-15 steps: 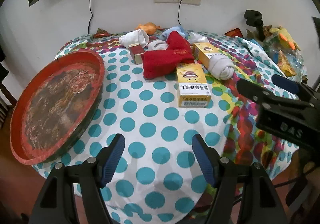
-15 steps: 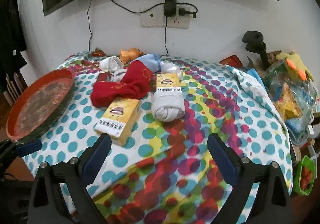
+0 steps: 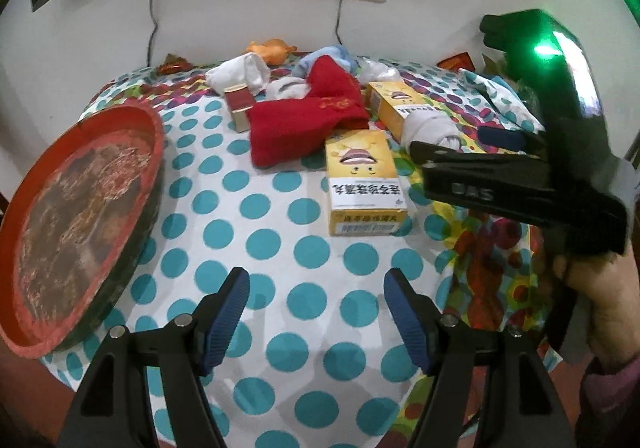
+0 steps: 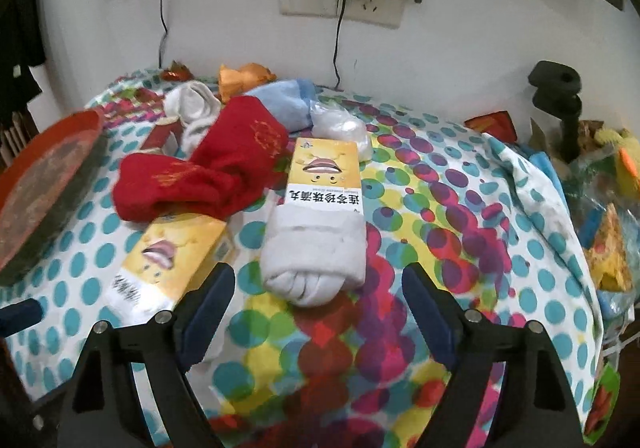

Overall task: Organize objects
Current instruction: 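Grasp the white rolled sock with the right tool while the left tool approaches the yellow box, then close the left tool on the yellow medicine box and lift it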

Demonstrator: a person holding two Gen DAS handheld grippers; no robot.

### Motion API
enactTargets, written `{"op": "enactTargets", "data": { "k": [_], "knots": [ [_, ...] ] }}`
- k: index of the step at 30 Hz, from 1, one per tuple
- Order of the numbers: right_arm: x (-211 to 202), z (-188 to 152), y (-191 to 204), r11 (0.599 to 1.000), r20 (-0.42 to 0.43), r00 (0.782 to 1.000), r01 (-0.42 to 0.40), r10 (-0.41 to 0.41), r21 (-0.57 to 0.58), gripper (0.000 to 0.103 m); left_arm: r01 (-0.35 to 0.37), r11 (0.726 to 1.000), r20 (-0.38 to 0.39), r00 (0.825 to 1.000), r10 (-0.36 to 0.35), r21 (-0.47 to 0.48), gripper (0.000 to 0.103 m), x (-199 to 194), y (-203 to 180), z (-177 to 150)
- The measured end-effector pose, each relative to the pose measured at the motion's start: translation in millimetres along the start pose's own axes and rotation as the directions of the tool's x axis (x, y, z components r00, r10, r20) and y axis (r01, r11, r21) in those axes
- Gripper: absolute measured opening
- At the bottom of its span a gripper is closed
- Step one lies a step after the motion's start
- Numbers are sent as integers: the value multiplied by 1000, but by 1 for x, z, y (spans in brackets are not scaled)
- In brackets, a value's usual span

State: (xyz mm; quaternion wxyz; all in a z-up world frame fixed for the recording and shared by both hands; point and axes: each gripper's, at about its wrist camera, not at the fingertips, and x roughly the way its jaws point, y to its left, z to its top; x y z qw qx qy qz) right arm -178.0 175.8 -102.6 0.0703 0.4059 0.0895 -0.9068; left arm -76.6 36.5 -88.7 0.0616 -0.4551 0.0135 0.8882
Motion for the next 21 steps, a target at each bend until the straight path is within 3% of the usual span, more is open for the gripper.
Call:
{"op": "enactTargets", "data": {
  "k": [3,5,6,7,21],
  "knots": [
    [12,3,-1,1000,-10,1000,2,-3,-12,83,-5,1000,-6,1000,5,19,72,6,-4,3],
    [20,5,-5,1000,-20,1000,-21,21,-2,74,-1,1000,-7,1000,1,27,72,9,-6,5],
    [21,5,-6,999,-23,999,-36,36,5,60,0,1000,-8,1000,1,31,72,10,-8,7],
    [23,6,-8,998,-26,998,-54,54,14,58,5,999,-6,1000,-5,39,72,11,-10,9],
    [16,-11,-46,987,-19,994,-109,112,115,58,28,995,-26,999,-26,96,72,41,-37,47]
  ]
}}
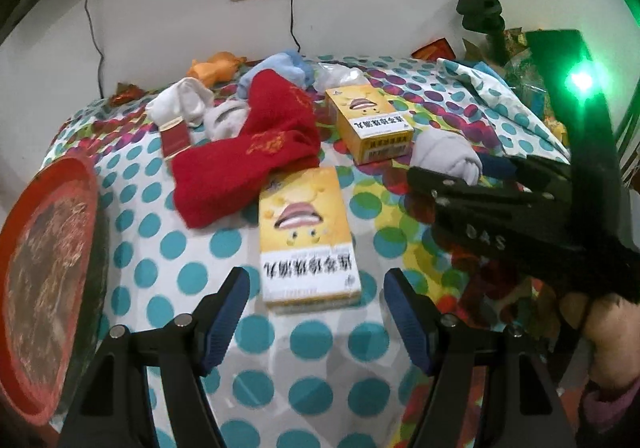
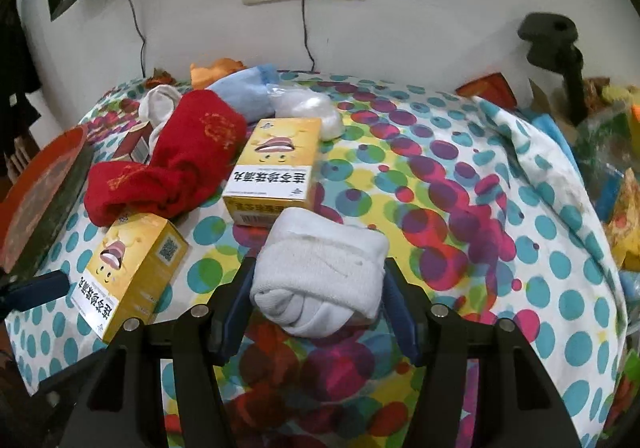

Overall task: Organize objects
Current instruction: 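Close the left tool on the yellow medicine box and lift it, then carry the yellow box onto the red round tray and open the left tool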

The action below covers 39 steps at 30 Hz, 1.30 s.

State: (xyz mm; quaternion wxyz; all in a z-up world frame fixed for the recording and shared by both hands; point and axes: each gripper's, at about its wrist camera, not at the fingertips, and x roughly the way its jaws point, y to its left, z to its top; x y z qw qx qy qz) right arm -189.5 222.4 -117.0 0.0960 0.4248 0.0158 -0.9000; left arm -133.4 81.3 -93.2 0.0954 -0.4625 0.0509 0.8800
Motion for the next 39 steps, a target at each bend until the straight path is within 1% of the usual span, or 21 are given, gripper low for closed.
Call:
{"op": "enactTargets", "data": {
  "k": [1,4,5,7,9,13,15,16,17,18,19,20,23,26,34,39],
  "knots": [
    [0,0,0,1000,-1,1000,-2,2,2,58,-10,1000,-3,1000,10,-5,72,4,2,2],
    [1,0,-1,1000,-1,1000,1,-1,-2,58,-8,1000,-15,1000,8,-10,72,14,6,6],
    [1,0,-1,1000,0,1000,3,-3,-2,58,-12,1000,-22,1000,12,-4,72,17,6,6],
    [1,0,0,1000,1,1000,7,-7,-3,58,7,1000,-20,1000,-7,17,72,22,6,6],
    [1,-1,0,1000,-1,1000,10,-10,-5,58,6,1000,-29,1000,-5,30,72,26,6,5],
    [3,0,2,1000,-10,1000,19,-19,-11,58,-2,999,3,1000,2,33,72,28,11,6],
    [6,1,2,1000,-24,1000,15,-15,-7,58,27,999,2,1000,-27,24,71,32,14,7],
    [6,1,1,1000,-25,1000,15,-15,-4,58,31,999,-9,999,-30,11,71,35,17,8],
    [6,1,2,1000,-24,1000,17,-17,-5,58,43,999,-4,999,-43,-4,64,35,19,8],
    [6,0,2,1000,-24,1000,19,-19,-6,58,47,999,7,999,-47,-10,55,33,20,8],
    [6,0,2,1000,-24,1000,20,-20,-6,58,38,999,15,999,-38,-8,52,33,21,8],
    [6,1,2,1000,-25,999,22,-22,-7,58,34,999,12,999,-34,-6,51,33,22,7],
    [7,1,4,999,-27,999,31,-31,-11,59,59,998,1,998,-59,-7,51,30,23,5],
    [7,1,5,999,-29,999,39,-39,-15,59,75,997,10,997,-75,2,51,21,23,1],
    [8,2,7,998,-33,998,57,-58,-25,59,44,997,34,998,-46,64,51,-2,22,-14],
    [8,2,8,997,-35,997,68,-69,-30,59,-5,996,50,999,1,84,51,-15,31,-21]
  ]
}}
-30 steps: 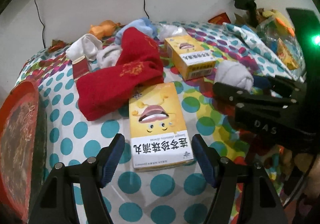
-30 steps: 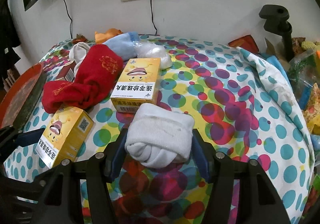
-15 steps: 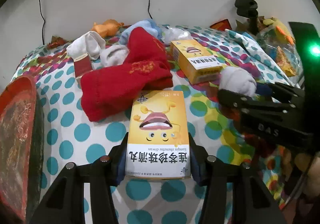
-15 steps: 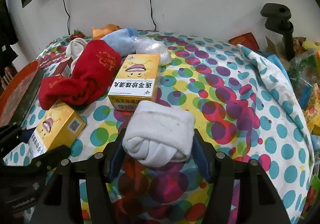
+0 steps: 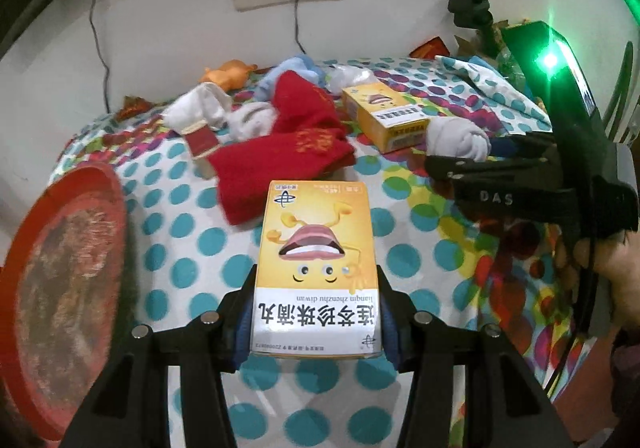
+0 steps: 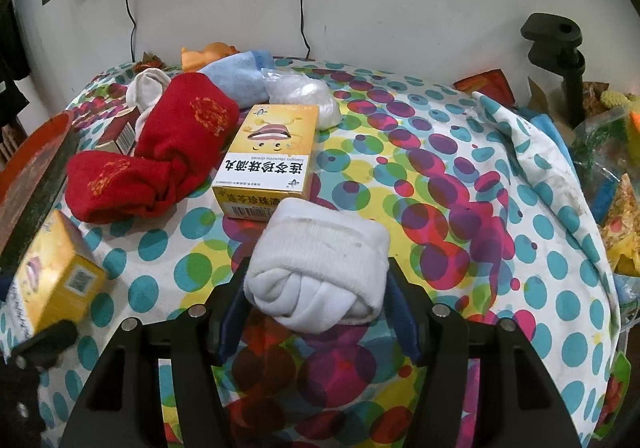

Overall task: Organize objects
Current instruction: 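Carry the yellow box onto the red round tray and open the left tool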

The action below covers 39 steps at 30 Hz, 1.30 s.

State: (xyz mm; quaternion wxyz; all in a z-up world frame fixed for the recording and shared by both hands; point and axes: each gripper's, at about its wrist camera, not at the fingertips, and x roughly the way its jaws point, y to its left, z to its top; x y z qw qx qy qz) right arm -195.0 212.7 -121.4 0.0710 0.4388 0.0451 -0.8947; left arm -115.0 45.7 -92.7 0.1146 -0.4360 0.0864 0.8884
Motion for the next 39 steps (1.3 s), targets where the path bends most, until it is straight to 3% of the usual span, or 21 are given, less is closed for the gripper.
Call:
{"op": "enactTargets", "data": {
  "k": [4,7,13,24,31,39],
  "knots": [
    [0,0,0,1000,0,1000,5,-5,1,58,-17,999,4,1000,17,-41,51,-12,22,-4],
    [-1,0,0,1000,0,1000,10,-10,1,58,-91,994,6,996,92,-59,52,-21,39,-7],
    [0,0,0,1000,0,1000,11,-11,2,59,-138,986,13,990,139,-95,52,-37,73,-16],
    [0,1,-1,1000,1,1000,17,-17,-3,59,-178,962,-14,984,179,-207,52,-52,146,-30],
    [-1,1,0,1000,-1,1000,11,-11,4,59,-276,920,-64,961,269,-280,52,-53,219,-36],
    [-1,1,-1,1000,0,1000,16,-16,1,59,-333,849,-144,943,300,-410,52,-46,305,-58]
  ]
}}
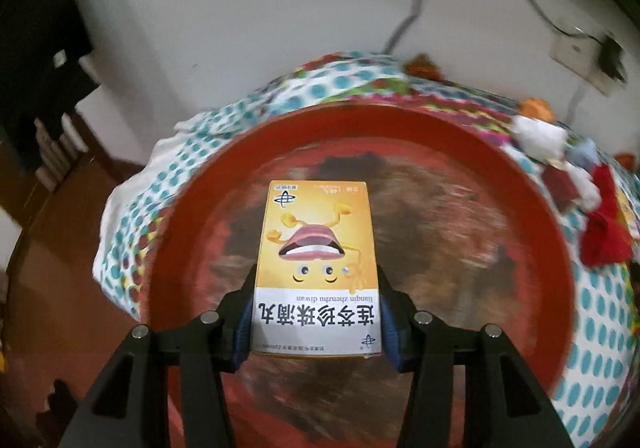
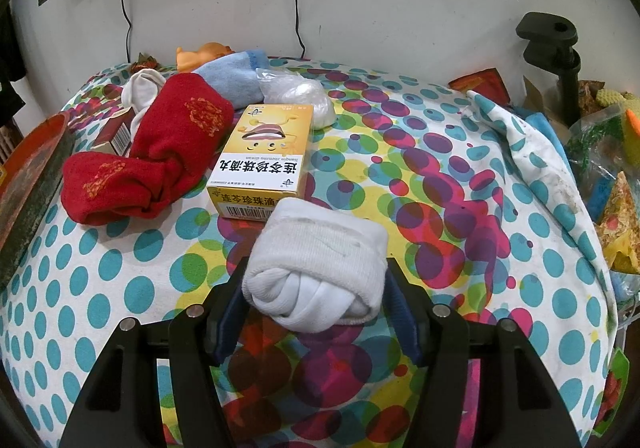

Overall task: Organize objects
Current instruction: 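Carry the yellow box onto the red round tray and open the left tool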

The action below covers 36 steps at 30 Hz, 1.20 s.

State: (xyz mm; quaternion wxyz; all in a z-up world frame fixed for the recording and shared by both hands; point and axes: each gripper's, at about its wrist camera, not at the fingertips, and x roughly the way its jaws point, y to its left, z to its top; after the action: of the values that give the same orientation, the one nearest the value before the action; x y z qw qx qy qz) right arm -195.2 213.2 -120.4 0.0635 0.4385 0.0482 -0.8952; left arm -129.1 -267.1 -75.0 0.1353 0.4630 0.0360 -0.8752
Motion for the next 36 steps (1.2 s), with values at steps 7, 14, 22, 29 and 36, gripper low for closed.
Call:
{"op": "enactTargets", "data": {
  "k": [7,14,22,29,36],
  "knots": [
    [0,0,0,1000,0,1000,0,0,0,60,-67,998,-7,998,67,-2,52,20,33,8],
    [0,0,0,1000,1,1000,2,-2,-3,60,-86,996,-35,996,86,18,52,33,47,9],
    [1,0,-2,1000,1,1000,4,-4,-3,60,-110,993,-24,994,111,49,52,36,43,3],
    [1,0,-2,1000,1,1000,3,-3,-3,60,-113,992,-43,992,116,58,54,37,45,-1],
    [1,0,-2,1000,1,1000,5,-5,-4,60,-57,998,-16,998,57,9,54,16,52,-6]
  ]
}}
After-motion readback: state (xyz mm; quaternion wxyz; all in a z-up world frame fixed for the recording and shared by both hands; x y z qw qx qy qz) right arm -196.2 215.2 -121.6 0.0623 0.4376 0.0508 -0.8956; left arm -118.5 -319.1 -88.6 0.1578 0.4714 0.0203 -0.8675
